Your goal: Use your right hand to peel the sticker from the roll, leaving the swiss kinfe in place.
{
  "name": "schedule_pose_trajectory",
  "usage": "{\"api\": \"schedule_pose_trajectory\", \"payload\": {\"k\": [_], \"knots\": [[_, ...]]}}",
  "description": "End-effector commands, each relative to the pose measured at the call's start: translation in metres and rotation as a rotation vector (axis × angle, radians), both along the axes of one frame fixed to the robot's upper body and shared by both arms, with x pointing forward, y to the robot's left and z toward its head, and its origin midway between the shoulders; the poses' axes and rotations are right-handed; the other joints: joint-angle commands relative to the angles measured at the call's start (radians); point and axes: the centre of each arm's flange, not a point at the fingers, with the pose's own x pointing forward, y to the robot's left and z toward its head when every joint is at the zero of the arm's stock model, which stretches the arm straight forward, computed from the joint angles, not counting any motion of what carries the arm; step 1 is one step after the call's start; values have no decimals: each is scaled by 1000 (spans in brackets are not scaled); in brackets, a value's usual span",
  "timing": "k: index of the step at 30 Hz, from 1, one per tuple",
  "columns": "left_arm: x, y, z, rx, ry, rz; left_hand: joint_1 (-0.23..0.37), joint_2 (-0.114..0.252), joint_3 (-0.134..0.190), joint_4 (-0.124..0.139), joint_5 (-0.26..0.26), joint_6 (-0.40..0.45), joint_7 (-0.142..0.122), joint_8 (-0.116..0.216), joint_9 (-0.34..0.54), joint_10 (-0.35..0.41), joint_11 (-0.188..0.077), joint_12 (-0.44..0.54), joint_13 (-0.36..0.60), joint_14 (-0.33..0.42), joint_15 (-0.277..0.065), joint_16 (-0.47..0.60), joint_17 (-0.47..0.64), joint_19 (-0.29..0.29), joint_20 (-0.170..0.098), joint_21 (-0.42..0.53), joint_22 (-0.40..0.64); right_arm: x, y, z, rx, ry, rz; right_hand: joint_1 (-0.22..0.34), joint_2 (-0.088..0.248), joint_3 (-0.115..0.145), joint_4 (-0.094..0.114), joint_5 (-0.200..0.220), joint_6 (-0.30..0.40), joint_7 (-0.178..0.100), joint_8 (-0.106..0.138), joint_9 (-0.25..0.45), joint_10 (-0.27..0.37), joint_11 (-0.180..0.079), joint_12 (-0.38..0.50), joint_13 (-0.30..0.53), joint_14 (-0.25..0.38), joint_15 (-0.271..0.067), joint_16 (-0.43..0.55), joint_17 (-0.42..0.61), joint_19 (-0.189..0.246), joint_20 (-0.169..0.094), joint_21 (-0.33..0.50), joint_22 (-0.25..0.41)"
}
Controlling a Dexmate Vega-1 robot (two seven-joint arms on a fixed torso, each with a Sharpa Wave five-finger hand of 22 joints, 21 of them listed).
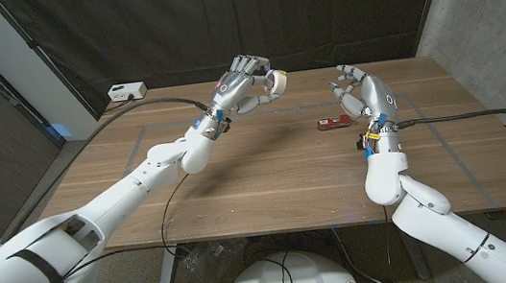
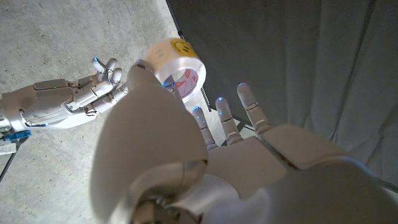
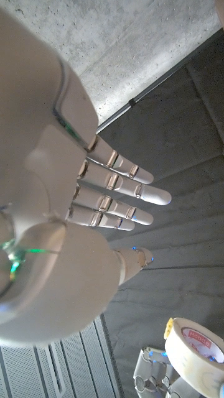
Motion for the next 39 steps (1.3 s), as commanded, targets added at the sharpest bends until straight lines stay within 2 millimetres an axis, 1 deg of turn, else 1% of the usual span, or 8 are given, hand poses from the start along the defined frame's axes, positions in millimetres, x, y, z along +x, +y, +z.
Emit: {"api": "schedule_pose_trajectory", "payload": {"k": [1, 4, 7, 10, 16, 24, 30, 39], "knots": [[-5, -4, -7, -85, -23, -64, 37, -10, -57, 35, 10, 94, -73, -25, 15, 26, 33, -175, -283, -45, 25, -260, -302, -140, 16, -59, -113, -7, -3, -4, -4, 0, 6, -12, 0, -8, 0, 7, -2, 0, -5, 1, -2, 2, 8, 7, -5, -162, -2, 3, -6, 0, 8, 5], [-7, -6, -9, -109, -52, -77, 40, -18, -56, 36, 6, 104, -73, -41, 23, -29, 62, -308, -460, -78, 72, -441, -498, -156, 16, -115, -234, -9, -3, -5, 0, 1, 10, -13, 0, -10, 1, 8, -2, 0, -6, 1, -3, 2, 9, 9, -5, -162, -1, 4, -7, 1, 10, 6], [-12, -10, -12, -120, -115, -72, 37, -16, -55, 36, 6, 113, -73, -48, 25, -54, 79, -381, -556, -107, 86, -524, -592, -187, 16, -155, -307, -11, -3, -5, -1, 3, 21, -16, 0, -13, 3, 9, -7, 1, -8, 1, -7, 8, 9, 12, -7, -161, -3, 4, -9, 2, 12, 8], [-16, -12, -15, -128, -162, -68, 36, -16, -55, 36, 5, 118, -74, -52, 25, -57, 59, -412, -600, -114, 80, -556, -631, -209, 16, -179, -344, -14, -3, -5, -16, 6, 34, -25, -4, -20, 6, 10, -19, 2, -13, 2, -22, 7, 5, 18, -22, -161, -15, 2, -19, 7, 13, 10], [-21, -14, -17, -128, -197, -72, 36, -13, -55, 37, 5, 121, -73, -56, 25, -21, 28, -426, -642, -97, 54, -575, -667, -204, 15, -191, -375, -22, -2, -5, -24, -21, 16, -8, -1, -17, -3, 17, -33, -1, -17, 1, -35, -5, 5, 27, -32, -168, -28, 2, -31, 8, 18, 13], [-24, -16, -16, -80, -220, -63, 34, -14, -56, 37, 5, 123, -72, -57, 25, -22, 47, -439, -661, -93, 56, -586, -683, -197, 15, -194, -390, -38, 7, -2, -70, -84, -52, 49, 4, -5, -30, 29, -37, -29, -16, 1, -46, -36, 8, 41, -33, -169, -38, 7, -33, -7, 31, 18], [-23, -18, -14, -44, -179, -87, 31, -14, -57, 38, 6, 123, -73, -59, 26, -10, 62, -445, -679, -79, 65, -591, -699, -189, 15, -197, -403, -42, 8, -4, -58, -110, -54, 60, 6, -3, -30, 33, -47, -34, -18, 1, -57, -41, 6, 46, -37, -169, -49, 5, -36, -7, 36, 19], [-25, -25, 2, 67, -47, -92, 29, -13, -56, 39, 8, 120, -73, -62, 26, -21, 63, -463, -698, -94, 62, -609, -715, -190, 16, -204, -420, -52, 14, -4, -59, -179, -62, 72, 5, -10, -28, 36, -30, -38, -9, 1, -32, -45, 23, 57, -15, -170, -38, 18, -38, -8, 45, 21]]}}
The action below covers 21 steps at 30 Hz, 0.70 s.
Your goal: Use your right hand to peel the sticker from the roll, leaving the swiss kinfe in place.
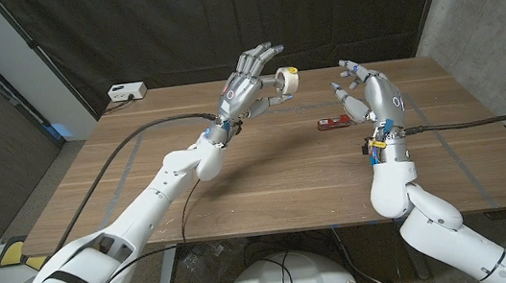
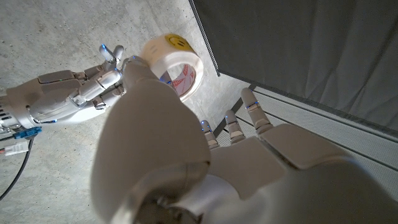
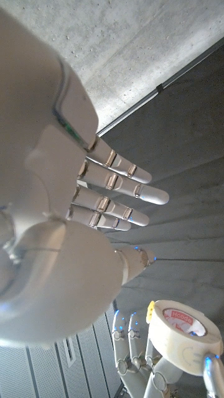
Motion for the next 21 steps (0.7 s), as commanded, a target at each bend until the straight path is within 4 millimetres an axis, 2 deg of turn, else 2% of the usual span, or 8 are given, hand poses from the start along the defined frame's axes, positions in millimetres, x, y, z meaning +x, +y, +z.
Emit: {"api": "schedule_pose_trajectory", "payload": {"k": [1, 4, 11, 18, 21], "knots": [[0, -4, 17, 104, 123, 9, -5, 4, -9, 2, 2, 62, -57, 1, 5, -16, 5, -12, -8, -96, 1, -10, -7, -191, 6, -6, -8, -14, 8, -1, -8, -81, -19, 21, -1, -2, -4, 5, 18, -10, 11, 2, 21, -3, 15, 8, 19, -176, 14, 12, 1, -7, 10, 3], [-3, -7, 20, 126, 139, 1, -6, 5, -8, 3, 2, 61, -57, 0, 5, -15, 2, -15, -13, -99, 0, -14, -11, -195, 6, -10, -14, -19, 11, 0, -21, -103, -60, 36, 2, -3, -6, 8, 39, -14, 18, 2, 36, -12, 27, 16, 28, -177, 18, 21, 2, -11, 16, 4], [-4, -11, 26, 173, 192, -24, -7, 8, -7, 3, 4, 59, -57, -2, 6, -16, -8, -22, -22, -106, -3, -22, -18, -201, 6, -15, -22, -24, 13, 1, -26, -129, -156, 76, 0, -26, -1, 12, 124, -16, 34, 5, 126, -20, 109, 69, 93, -176, 71, 89, 10, -27, 48, 11], [-7, -17, 31, 222, 183, -28, -7, 12, -6, 3, 5, 59, -57, -3, 7, -15, -21, -28, -31, -112, -4, -30, -26, -207, 5, -20, -29, -25, 13, 2, -63, -103, -283, 92, 6, -33, 0, 14, 152, -19, 35, 5, 145, -21, 136, 93, 110, -176, 83, 111, 15, -31, 63, 14], [-10, -20, 33, 235, 165, -31, -7, 12, -6, 3, 6, 59, -56, -3, 7, -14, -22, -29, -34, -112, -4, -31, -27, -208, 5, -22, -31, -23, 13, 2, -78, -68, -319, 102, 7, -35, 0, 15, 145, -25, 26, 6, 122, -20, 137, 104, 97, -175, 71, 109, 10, -34, 68, 16]]}}
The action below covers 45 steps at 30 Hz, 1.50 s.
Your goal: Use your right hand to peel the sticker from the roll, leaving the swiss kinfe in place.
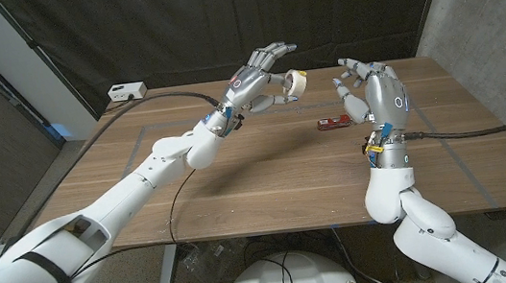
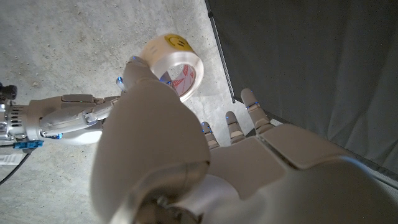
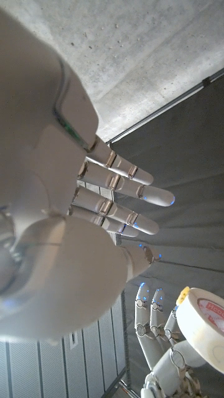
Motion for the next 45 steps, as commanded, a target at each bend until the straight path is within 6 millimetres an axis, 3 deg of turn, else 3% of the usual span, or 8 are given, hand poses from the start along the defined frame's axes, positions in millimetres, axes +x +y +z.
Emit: {"api": "schedule_pose_trajectory", "payload": {"k": [1, 7, 11, 16, 45], "knots": [[-7, -10, 7, 75, 2, -25, 2, 3, -6, 4, 7, 59, -56, 5, 2, -2, -5, -5, 0, -112, -5, -2, 0, -209, 5, -3, 0, -2, 3, 1, -33, 49, -165, 21, 4, -7, 1, 5, 1, -3, -2, 4, -15, 0, 5, 15, -3, -166, -9, 3, -7, -8, 12, 7], [-11, -15, 8, 84, -18, -40, 2, 5, -5, 4, 8, 59, -56, 4, 2, 6, -9, -7, -8, -112, -7, -6, -6, -211, 5, -7, -6, -1, 3, 2, -58, 95, -170, 25, 8, -10, 6, 7, -3, -9, -8, 4, -43, -1, 5, 28, -23, -166, -39, -9, -19, -2, 17, 7], [-12, -16, 8, 82, -25, -46, 2, 6, -5, 4, 8, 58, -56, 4, 2, 10, -8, -8, -11, -111, -9, -8, -9, -211, 5, -8, -9, -2, 4, 2, -73, 98, -174, 30, 8, -18, 9, 7, 52, -18, 8, 5, -20, -3, 25, 44, -4, -167, -35, 9, -21, -1, 27, 7], [-11, -15, 8, 82, -13, -42, 1, 7, -5, 4, 9, 57, -56, 3, 3, 15, -5, -9, -15, -111, -9, -10, -12, -210, 5, -8, -12, -5, 6, 3, -81, 69, -178, 36, 0, -29, 8, 6, 71, -20, 9, 6, 7, -3, 46, 57, 11, -166, -22, 31, -27, -13, 33, 7], [-3, -24, 11, 128, 37, -41, -2, 13, -4, 5, 11, 55, -55, 2, 5, 35, 4, -14, -34, -107, -13, -18, -27, -204, 4, -11, -28, -5, 22, 5, -94, 50, -136, 25, -7, -62, 26, 15, 114, -7, 3, 7, 38, -5, 89, 104, 36, -165, -29, 79, -35, -19, 58, 4]]}}
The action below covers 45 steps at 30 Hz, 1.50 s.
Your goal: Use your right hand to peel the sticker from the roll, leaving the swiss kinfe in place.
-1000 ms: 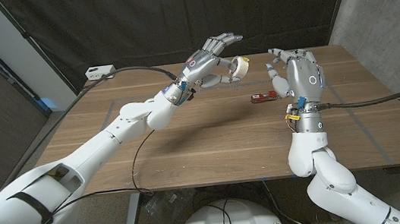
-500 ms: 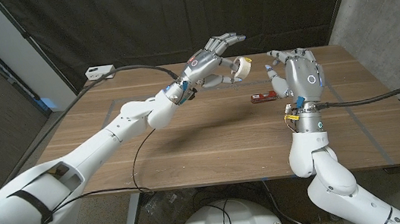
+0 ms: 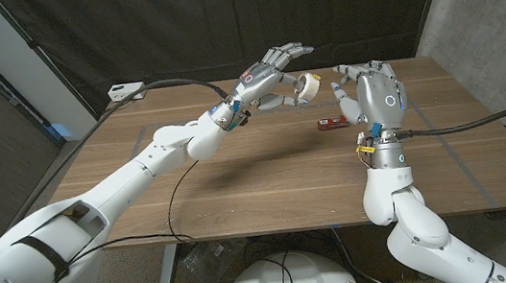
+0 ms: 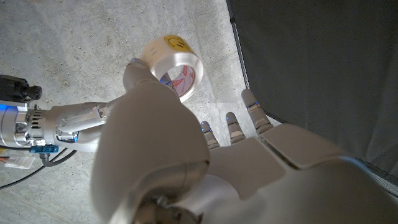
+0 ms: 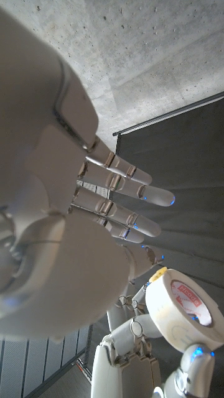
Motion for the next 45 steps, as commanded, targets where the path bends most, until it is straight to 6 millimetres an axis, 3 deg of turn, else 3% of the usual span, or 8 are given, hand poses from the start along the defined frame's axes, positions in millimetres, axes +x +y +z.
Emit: {"api": "schedule_pose_trajectory", "payload": {"k": [1, 11, 17, 45], "knots": [[2, -5, 0, 23, 17, -7, 6, 6, -4, 5, 7, 55, -55, 4, 6, 12, -1, -1, 0, -107, -5, -1, 0, -204, 5, -4, 1, 3, 9, 2, -4, -7, 18, -1, -6, -4, 1, 7, 15, 1, 3, 5, 14, 0, 8, 7, 12, -154, 0, 7, 3, -12, 12, 2], [2, -9, 1, 29, 12, -14, 5, 7, -3, 5, 8, 54, -55, 4, 7, 20, 3, -2, -6, -103, -4, -2, -4, -203, 4, -5, -4, 8, 10, 3, -6, 4, 0, 5, -2, -8, 1, 10, 22, 2, 0, 5, 18, 0, 15, 17, 18, -155, -6, 11, 0, -13, 19, 1], [6, -11, 2, 25, 20, -13, 4, 8, -3, 6, 8, 55, -54, 4, 8, 38, 27, -2, -16, -91, -1, -2, -12, -197, 4, -5, -12, 7, 13, 4, -9, 6, -5, 7, 1, -11, 2, 11, 27, 6, -1, 5, 25, 0, 21, 24, 24, -154, -7, 16, 2, -13, 26, 1], [10, -15, 5, 38, 16, -27, 1, 9, -4, 6, 9, 54, -54, 4, 10, 44, 19, -10, -30, -85, -3, -7, -23, -192, 4, -7, -24, 17, 18, 10, -24, -15, -18, 18, 11, -31, 3, 9, 60, 11, -3, 5, 62, 1, 32, 27, 59, -154, -6, 17, 5, -14, 55, 0]]}}
